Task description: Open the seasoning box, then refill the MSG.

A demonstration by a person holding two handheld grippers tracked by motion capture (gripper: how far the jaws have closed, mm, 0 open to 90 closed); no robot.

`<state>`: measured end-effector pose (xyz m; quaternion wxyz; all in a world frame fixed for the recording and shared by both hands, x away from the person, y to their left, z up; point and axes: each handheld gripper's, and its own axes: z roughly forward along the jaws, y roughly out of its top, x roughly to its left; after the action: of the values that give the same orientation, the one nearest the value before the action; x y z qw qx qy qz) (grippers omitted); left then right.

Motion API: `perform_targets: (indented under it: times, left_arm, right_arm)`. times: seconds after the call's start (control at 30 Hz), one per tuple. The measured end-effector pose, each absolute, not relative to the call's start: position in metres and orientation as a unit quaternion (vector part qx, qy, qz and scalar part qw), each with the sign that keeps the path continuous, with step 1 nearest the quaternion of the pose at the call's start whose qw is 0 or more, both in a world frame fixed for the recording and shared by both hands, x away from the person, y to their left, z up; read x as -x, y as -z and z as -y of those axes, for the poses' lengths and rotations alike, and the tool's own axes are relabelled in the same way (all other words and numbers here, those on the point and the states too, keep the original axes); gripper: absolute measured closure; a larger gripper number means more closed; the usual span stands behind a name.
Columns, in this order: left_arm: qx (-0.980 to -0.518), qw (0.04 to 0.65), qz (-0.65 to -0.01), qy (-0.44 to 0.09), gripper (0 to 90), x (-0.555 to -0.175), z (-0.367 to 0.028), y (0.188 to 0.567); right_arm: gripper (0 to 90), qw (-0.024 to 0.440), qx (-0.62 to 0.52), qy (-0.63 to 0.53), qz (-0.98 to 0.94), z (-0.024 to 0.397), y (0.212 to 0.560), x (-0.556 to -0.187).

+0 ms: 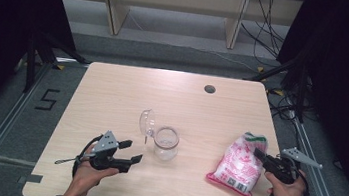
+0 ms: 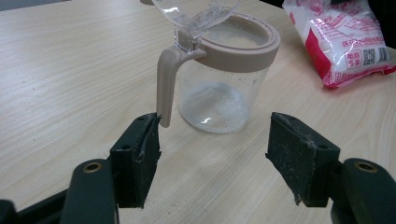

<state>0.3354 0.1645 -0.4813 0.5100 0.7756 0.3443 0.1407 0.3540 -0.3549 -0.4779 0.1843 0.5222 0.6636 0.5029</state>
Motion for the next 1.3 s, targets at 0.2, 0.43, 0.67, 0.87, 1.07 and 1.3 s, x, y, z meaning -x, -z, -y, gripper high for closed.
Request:
perform_targets:
  times: [0.2,0.43,0.67,0.87,1.07,1.3]
  left_arm:
    - [-0.775,0.512,-0.343,-0.14,33.8,-0.334,-0.164,0.48]
    - [-0.777,0.514,-0.334,-0.141,33.8,-0.33,-0.158,0.476]
    - [-0.788,0.509,-0.318,-0.138,33.8,-0.324,-0.146,0.477]
    - [-0.812,0.491,-0.28,-0.146,33.2,-0.311,-0.12,0.475]
    - [-0.825,0.48,-0.254,-0.155,32.7,-0.31,-0.106,0.472]
    - [-0.845,0.459,-0.223,-0.158,33.5,-0.311,-0.082,0.483]
  right_arm:
    - [90.0,0.202,-0.493,-0.521,-0.666,0.348,0.465,-0.342]
    - [90.0,0.19,-0.477,-0.547,-0.661,0.343,0.456,-0.337]
    - [90.0,0.195,-0.463,-0.554,-0.664,0.33,0.443,-0.331]
    - [90.0,0.18,-0.44,-0.573,-0.668,0.321,0.431,-0.326]
    - [90.0,0.163,-0.424,-0.597,-0.661,0.312,0.423,-0.324]
    - [90.0,0.153,-0.414,-0.57,-0.693,0.296,0.405,-0.325]
